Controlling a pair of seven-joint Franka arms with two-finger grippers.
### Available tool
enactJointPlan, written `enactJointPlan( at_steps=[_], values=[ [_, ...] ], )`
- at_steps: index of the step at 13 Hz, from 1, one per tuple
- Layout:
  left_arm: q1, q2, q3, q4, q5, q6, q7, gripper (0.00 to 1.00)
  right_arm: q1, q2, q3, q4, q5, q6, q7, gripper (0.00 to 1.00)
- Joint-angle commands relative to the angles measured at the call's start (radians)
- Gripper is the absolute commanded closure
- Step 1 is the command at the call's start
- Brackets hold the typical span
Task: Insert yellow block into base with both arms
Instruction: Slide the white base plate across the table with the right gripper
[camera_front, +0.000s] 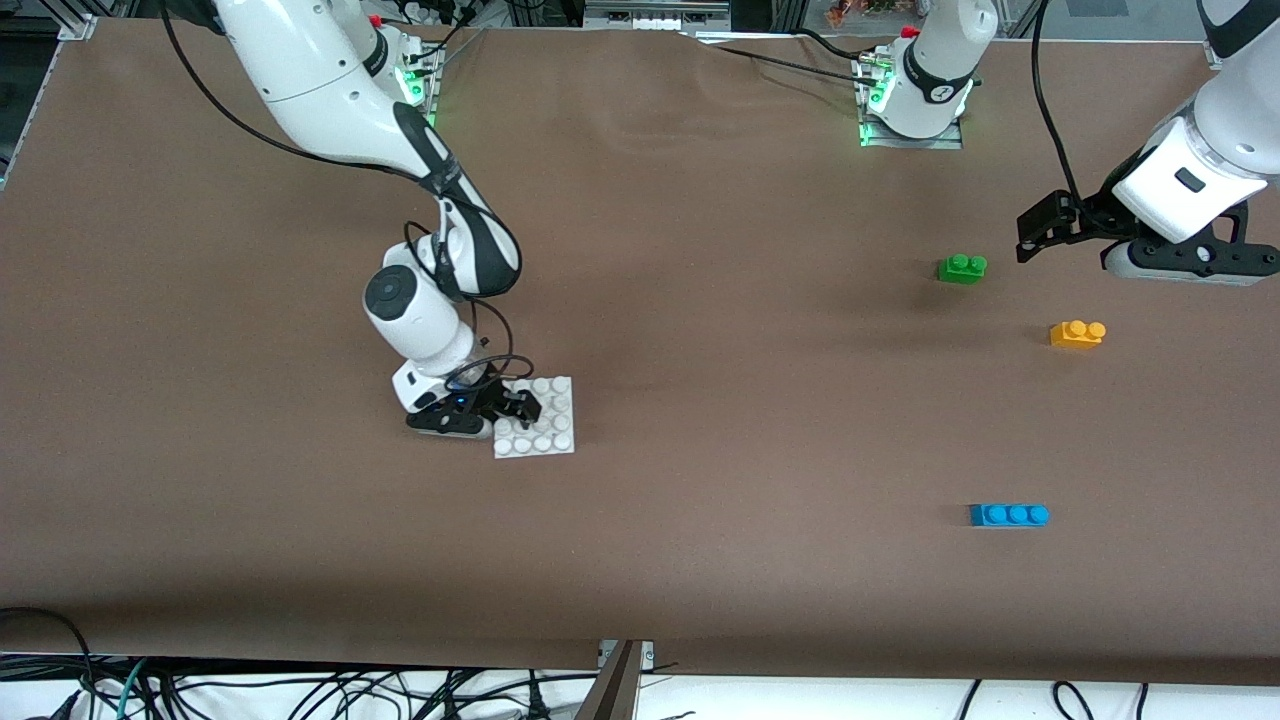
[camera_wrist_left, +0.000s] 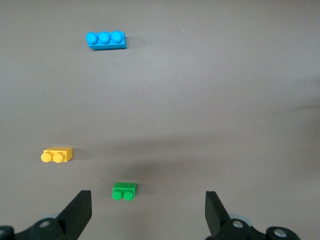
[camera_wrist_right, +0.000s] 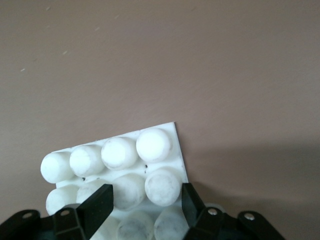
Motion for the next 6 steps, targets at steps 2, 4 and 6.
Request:
enactJointPlan(
  at_steps=[2, 4, 6],
  values=[
    [-0.003, 0.015, -0.003, 0.03, 0.024, -0.008, -0.013, 0.0, 0.069, 0.086, -0.002, 0.073, 0.015, 0.005, 0.106, 0.36],
    [-0.003, 0.015, -0.002, 0.03, 0.024, -0.008, -0.013, 0.0, 0.101, 0.109, -0.016, 0.108, 0.015, 0.005, 0.145, 0.36],
    [-0.003, 0.015, -0.003, 0.03, 0.024, -0.008, -0.013, 0.0, 0.142, 0.138, -0.03, 0.145, 0.015, 0.005, 0.174, 0.36]
  ],
)
